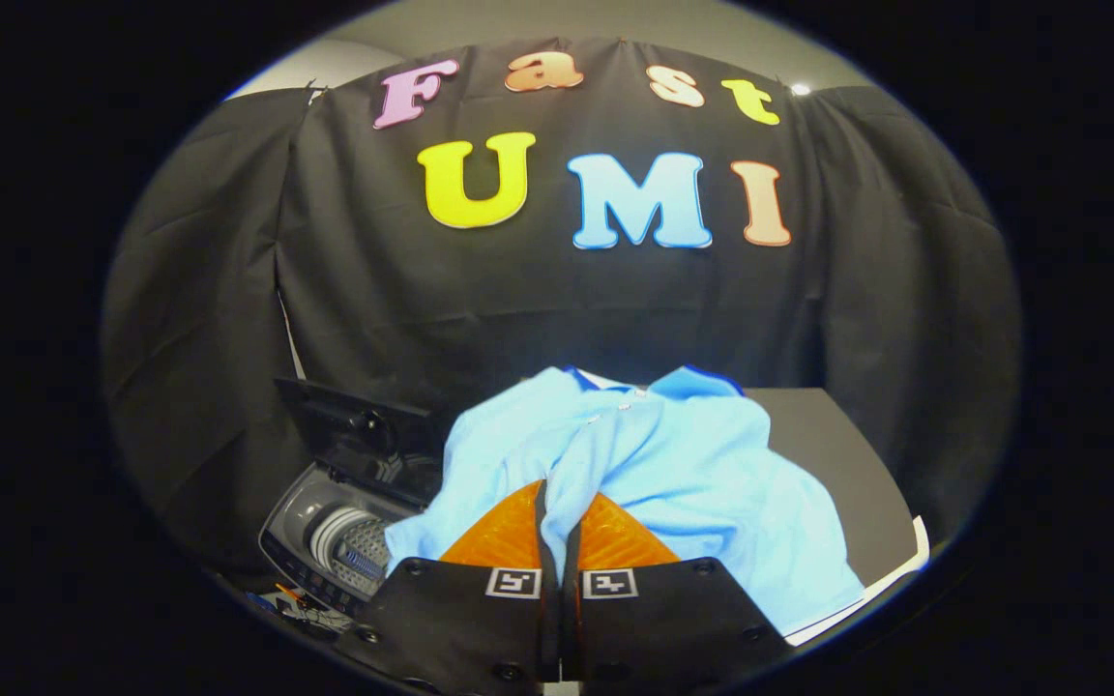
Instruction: Put the clothes into the washing machine and then close the washing machine lid.
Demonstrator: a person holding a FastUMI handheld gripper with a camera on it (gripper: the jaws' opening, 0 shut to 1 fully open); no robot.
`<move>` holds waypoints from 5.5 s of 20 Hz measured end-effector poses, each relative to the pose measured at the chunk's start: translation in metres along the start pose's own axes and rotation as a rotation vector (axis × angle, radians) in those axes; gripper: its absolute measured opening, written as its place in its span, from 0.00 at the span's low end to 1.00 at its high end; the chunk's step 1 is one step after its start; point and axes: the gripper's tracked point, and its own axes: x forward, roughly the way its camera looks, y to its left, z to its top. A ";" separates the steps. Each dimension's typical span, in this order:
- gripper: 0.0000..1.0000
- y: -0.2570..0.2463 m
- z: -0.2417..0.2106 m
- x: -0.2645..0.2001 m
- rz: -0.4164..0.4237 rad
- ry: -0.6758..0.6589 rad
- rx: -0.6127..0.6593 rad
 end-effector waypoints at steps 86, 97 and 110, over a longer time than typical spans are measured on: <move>0.97 0.355 0.047 0.134 0.225 -0.045 -0.130; 0.97 0.322 0.066 0.232 0.064 0.031 -0.003; 0.98 0.306 0.000 0.279 0.022 0.214 0.036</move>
